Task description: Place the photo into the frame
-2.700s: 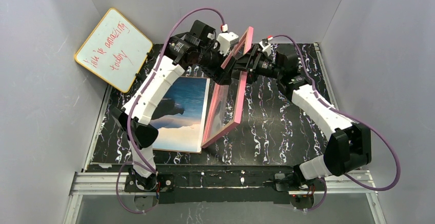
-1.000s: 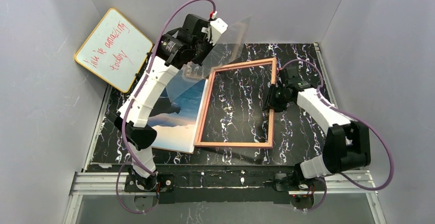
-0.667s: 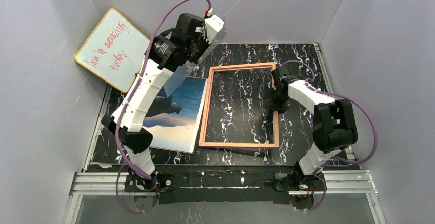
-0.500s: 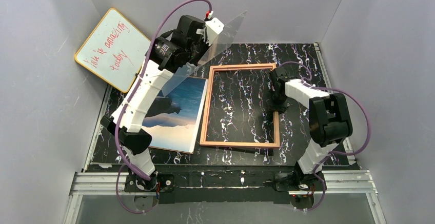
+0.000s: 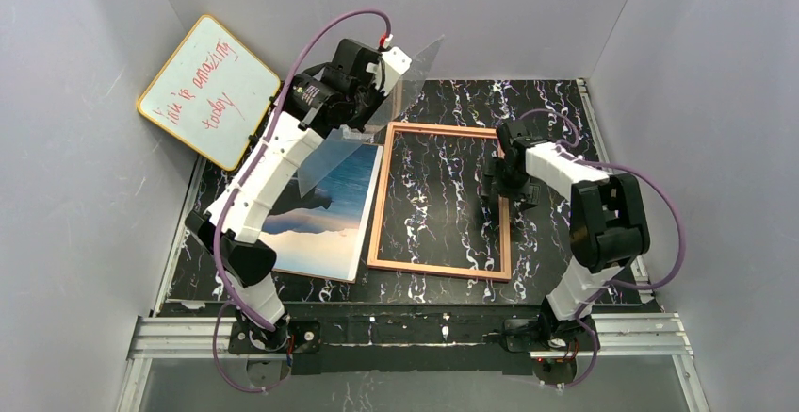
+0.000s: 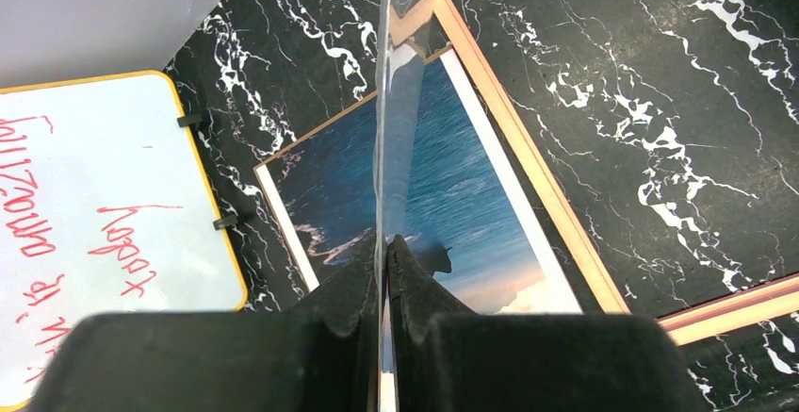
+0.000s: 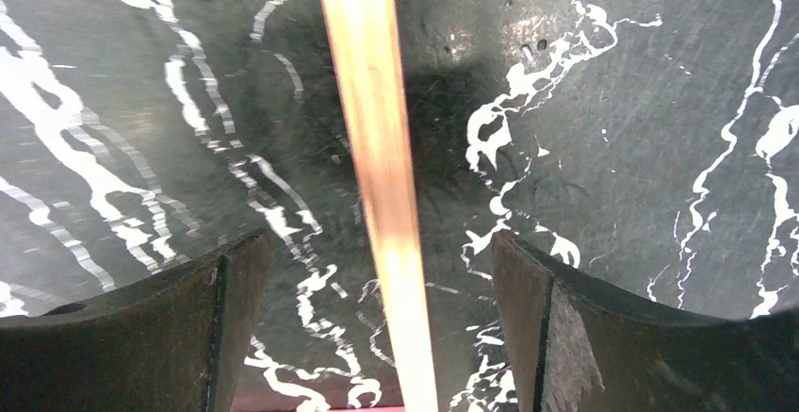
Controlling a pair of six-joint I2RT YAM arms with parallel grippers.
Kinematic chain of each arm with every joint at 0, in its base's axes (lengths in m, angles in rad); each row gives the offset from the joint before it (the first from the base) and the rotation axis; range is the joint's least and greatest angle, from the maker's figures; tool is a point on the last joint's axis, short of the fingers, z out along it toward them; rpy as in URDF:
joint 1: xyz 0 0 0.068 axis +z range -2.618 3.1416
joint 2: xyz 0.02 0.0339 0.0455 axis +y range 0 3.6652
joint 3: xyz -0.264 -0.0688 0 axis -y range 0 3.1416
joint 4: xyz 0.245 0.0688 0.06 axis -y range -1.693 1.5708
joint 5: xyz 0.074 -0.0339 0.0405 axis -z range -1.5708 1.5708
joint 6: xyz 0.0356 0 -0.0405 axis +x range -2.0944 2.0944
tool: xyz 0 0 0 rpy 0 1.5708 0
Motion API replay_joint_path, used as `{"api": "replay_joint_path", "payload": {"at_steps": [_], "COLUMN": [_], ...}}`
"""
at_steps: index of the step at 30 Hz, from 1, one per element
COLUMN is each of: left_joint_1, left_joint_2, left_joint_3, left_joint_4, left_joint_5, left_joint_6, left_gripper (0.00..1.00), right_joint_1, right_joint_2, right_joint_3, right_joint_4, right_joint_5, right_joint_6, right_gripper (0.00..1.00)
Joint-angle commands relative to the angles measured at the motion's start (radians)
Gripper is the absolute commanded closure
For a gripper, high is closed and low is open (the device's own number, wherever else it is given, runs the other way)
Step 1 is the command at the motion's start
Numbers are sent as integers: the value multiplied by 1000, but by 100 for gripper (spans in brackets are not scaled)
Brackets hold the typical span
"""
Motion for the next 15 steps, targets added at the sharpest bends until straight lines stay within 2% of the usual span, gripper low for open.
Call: {"api": "replay_joint_path", "payload": {"at_steps": [1, 6, 8, 12, 15], "left_joint_1": [-6, -75, -143, -291, -361], "left_joint_2": [-22, -22, -28, -43, -40], "left_joint_3": [-10, -116, -191, -315, -360], "left_joint_4": [23, 60, 98, 305, 368], "left_joint_5": [-7, -60, -144, -424, -487], "left_joint_6": [-46, -77, -63, 68, 93], "left_gripper": [100, 100, 100, 100, 100], "right_joint_1": [-14, -21, -21, -21, -21], "right_joint_2": [-146, -325, -382, -440, -446], "right_joint_3": [107, 87, 55, -13, -40], "right_joint_4": [-33, 100, 182, 317, 353], "right_joint_5": [-57, -313, -413, -543, -579], "right_joint_6": [77, 217, 291, 397, 421], "right_gripper": [6, 1, 1, 1, 1]}}
